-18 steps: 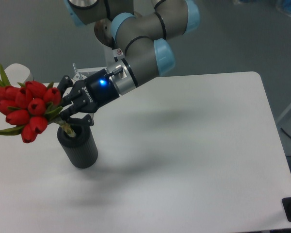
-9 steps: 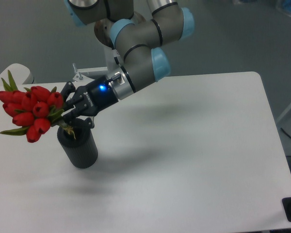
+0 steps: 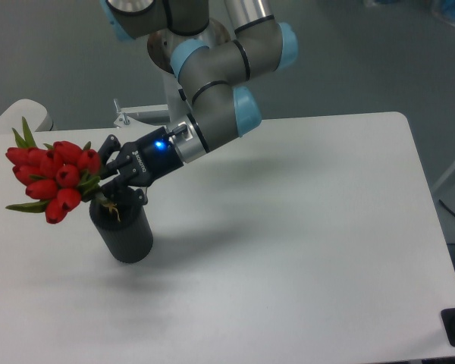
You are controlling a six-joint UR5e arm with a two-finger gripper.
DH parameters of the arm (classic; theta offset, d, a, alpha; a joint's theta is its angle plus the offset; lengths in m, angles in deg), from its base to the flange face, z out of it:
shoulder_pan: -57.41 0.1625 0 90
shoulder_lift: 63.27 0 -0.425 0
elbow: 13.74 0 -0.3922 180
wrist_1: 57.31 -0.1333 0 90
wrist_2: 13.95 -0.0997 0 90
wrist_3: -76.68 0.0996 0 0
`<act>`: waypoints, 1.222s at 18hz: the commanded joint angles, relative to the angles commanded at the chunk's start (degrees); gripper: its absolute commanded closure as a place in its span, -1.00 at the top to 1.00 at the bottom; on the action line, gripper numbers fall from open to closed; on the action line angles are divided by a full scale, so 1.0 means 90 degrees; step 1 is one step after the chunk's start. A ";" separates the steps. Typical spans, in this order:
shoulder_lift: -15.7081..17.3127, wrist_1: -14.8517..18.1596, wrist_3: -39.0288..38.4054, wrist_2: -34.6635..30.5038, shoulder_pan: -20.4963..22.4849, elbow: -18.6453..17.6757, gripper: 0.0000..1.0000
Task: Insert the flowers into the vase
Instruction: 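Open the gripper to release the tulip stems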
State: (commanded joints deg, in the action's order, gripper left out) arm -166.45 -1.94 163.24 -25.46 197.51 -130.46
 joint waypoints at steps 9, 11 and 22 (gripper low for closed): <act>-0.0069 0.0000 0.0255 0.0010 0.0166 -0.0078 0.01; -0.0059 0.0000 0.0255 0.0010 0.0244 -0.0078 0.49; -0.0010 0.0000 0.0226 0.0010 0.0673 -0.0215 1.00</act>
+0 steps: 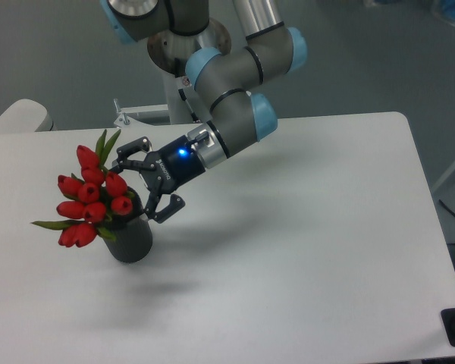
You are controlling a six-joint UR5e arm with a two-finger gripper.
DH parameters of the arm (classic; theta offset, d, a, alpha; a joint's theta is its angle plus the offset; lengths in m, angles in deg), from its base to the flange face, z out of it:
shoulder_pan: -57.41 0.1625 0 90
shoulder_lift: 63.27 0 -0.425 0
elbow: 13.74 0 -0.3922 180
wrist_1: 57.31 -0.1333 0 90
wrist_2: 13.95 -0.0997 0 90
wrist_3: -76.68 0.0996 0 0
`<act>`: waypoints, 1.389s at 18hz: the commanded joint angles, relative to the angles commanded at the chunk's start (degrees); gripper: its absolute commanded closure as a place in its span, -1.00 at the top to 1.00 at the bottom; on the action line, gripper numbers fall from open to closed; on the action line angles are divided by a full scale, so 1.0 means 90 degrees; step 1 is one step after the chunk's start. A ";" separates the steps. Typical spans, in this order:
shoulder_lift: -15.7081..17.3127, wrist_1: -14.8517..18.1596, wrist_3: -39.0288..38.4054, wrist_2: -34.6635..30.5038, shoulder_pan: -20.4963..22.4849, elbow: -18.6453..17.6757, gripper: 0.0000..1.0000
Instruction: Insert the flowers into the vase
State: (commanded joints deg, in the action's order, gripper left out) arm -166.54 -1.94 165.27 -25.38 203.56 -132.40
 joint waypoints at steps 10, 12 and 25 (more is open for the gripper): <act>-0.0088 0.0019 -0.0078 -0.0456 0.0567 0.0595 1.00; -0.0214 0.0039 -0.0088 -0.1303 0.0635 0.0964 1.00; -0.0986 0.0127 -0.0595 -0.4058 0.0802 0.2470 1.00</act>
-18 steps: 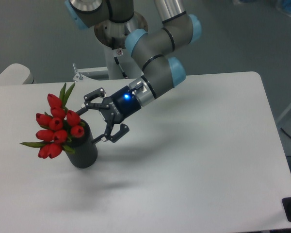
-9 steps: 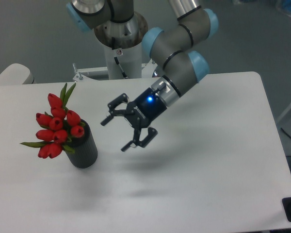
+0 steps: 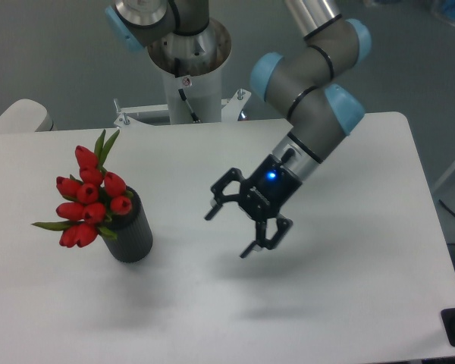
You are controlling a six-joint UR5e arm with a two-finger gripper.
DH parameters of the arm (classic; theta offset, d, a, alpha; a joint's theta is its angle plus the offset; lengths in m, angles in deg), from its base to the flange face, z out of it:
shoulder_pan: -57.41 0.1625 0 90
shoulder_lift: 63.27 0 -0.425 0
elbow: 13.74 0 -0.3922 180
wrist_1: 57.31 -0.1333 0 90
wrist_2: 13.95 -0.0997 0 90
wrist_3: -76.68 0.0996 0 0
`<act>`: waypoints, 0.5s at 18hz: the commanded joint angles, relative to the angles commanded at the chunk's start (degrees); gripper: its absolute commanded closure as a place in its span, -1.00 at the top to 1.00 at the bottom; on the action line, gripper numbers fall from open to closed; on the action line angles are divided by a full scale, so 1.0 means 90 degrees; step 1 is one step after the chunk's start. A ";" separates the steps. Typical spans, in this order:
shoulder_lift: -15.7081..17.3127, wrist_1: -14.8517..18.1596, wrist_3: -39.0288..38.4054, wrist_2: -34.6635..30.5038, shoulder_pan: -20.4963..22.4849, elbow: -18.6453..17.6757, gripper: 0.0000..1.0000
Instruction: Insert the flowers into the vase
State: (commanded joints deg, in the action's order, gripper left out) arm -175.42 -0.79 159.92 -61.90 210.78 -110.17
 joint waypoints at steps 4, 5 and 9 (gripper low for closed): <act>-0.0205 0.0039 -0.0059 -0.1194 -0.0146 0.0469 1.00; -0.0264 0.0010 -0.0040 -0.1428 -0.0186 0.0557 1.00; -0.0459 0.0418 -0.0001 -0.2659 -0.0566 0.1035 1.00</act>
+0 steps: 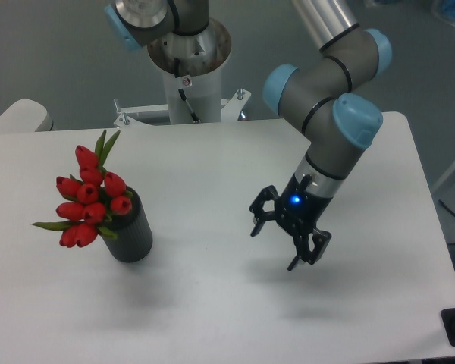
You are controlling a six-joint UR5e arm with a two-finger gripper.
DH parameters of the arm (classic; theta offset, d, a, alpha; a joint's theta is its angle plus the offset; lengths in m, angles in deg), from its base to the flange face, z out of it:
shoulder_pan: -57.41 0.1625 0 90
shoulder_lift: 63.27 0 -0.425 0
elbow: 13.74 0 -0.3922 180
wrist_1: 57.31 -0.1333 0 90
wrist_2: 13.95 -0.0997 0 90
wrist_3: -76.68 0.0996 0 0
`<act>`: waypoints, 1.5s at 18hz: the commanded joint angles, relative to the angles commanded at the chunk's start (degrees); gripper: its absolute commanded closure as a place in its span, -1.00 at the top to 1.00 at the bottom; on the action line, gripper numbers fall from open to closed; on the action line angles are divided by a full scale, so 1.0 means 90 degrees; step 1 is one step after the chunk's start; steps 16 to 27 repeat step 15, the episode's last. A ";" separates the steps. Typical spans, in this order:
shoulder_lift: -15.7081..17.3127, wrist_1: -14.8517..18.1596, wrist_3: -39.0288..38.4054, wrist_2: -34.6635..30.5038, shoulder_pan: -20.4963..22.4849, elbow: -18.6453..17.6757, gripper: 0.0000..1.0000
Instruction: Insert the flowers into the vase
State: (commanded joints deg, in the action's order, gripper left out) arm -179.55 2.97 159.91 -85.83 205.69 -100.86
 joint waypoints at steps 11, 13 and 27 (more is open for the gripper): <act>-0.0283 0.0529 0.0586 -0.1631 -0.0313 0.0294 1.00; -0.0303 0.0519 0.0586 -0.1721 -0.0343 0.0304 1.00; -0.0313 0.0519 0.0586 -0.1721 -0.0352 0.0304 1.00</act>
